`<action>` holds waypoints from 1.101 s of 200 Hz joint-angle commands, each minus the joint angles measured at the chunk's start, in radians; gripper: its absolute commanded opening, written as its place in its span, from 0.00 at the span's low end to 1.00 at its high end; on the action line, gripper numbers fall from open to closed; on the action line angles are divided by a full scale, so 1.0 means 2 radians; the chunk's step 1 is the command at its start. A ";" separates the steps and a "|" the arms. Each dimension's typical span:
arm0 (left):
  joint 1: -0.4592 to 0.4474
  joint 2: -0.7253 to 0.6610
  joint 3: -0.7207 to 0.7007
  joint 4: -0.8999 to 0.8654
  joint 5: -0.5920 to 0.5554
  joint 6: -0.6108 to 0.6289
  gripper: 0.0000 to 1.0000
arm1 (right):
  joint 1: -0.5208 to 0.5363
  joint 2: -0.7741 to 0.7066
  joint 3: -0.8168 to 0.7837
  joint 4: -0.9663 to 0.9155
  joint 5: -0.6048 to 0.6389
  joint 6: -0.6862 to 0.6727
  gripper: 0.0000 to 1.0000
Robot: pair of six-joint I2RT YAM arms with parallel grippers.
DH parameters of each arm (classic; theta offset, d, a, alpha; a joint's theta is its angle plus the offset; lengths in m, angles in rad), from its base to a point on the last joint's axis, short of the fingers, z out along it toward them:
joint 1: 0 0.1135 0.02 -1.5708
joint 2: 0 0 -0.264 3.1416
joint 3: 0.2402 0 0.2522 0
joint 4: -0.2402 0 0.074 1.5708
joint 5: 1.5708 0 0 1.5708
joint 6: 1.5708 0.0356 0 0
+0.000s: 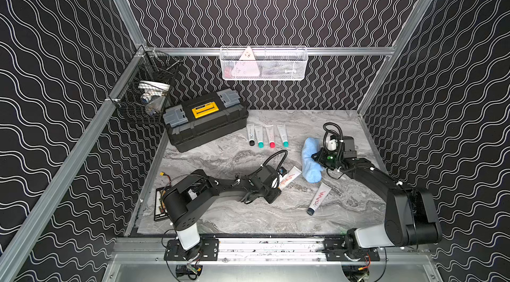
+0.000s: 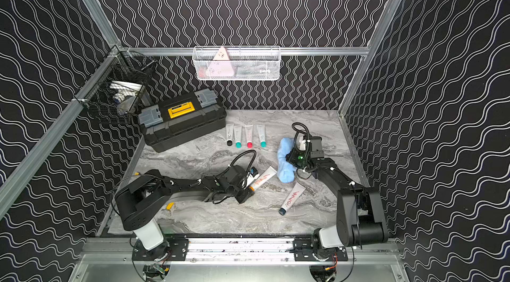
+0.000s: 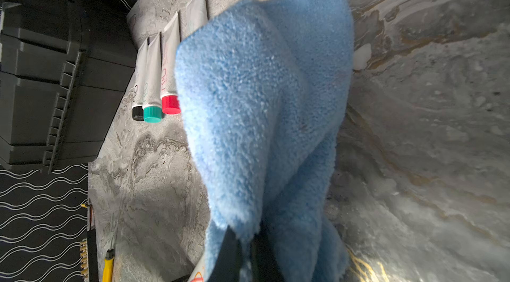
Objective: Wipe the surface of the toothpaste tube
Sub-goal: Wipe the dirt from the toothpaste tube.
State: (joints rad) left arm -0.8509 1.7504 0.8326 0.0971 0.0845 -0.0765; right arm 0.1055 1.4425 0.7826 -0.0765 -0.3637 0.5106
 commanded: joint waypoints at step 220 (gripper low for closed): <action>0.010 -0.004 -0.004 0.027 0.038 0.007 0.21 | 0.084 0.042 0.058 -0.111 0.043 -0.051 0.00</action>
State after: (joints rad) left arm -0.8341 1.7443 0.8253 0.1204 0.1379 -0.0761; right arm 0.2581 1.5089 0.9089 -0.2840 -0.2932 0.4160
